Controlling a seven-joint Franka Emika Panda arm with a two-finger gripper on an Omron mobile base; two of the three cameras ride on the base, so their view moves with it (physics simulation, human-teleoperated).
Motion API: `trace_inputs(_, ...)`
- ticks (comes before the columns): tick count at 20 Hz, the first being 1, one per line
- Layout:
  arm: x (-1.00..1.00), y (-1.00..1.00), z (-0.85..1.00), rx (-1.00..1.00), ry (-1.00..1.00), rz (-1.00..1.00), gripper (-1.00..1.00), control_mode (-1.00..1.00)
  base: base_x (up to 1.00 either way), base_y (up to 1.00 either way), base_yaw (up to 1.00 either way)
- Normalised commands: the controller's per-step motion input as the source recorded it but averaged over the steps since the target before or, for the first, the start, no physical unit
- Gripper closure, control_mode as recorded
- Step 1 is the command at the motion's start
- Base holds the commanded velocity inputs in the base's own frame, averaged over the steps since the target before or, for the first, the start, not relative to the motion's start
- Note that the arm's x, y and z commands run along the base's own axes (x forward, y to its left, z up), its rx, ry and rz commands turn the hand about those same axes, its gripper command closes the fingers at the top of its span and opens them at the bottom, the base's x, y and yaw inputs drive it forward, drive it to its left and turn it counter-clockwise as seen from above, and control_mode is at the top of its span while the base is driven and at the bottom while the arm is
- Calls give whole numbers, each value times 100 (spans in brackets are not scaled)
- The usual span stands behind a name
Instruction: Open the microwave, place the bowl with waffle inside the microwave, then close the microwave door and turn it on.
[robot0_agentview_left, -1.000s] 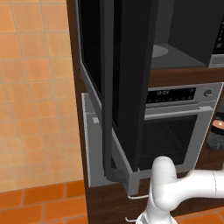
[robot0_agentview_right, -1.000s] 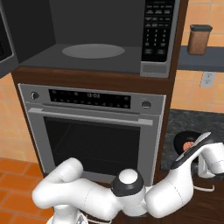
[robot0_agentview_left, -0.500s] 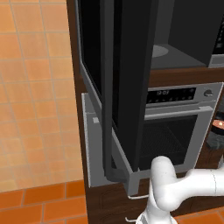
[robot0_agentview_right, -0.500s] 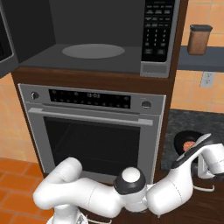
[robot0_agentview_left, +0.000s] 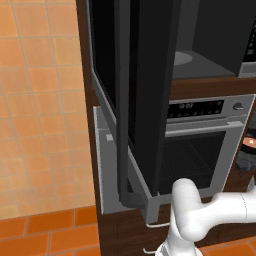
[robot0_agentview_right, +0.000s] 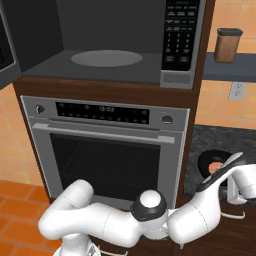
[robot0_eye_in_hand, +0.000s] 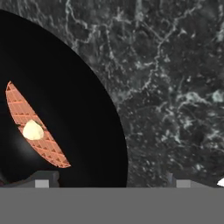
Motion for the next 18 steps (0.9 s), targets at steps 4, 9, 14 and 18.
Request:
trace_inputs(4, 0, 0, 0, 0, 0, 0, 100, -100, 0, 0, 0)
trace_inputs(9, 0, 0, 0, 0, 0, 0, 100, -100, 0, 0, 0)
trace_inputs(14, -11, 0, 9, 0, 0, 0, 100, -100, 0, 0, 0)
trace_inputs(18, -38, 0, 77, 0, -1, 0, 100, -100, 0, 0, 0)
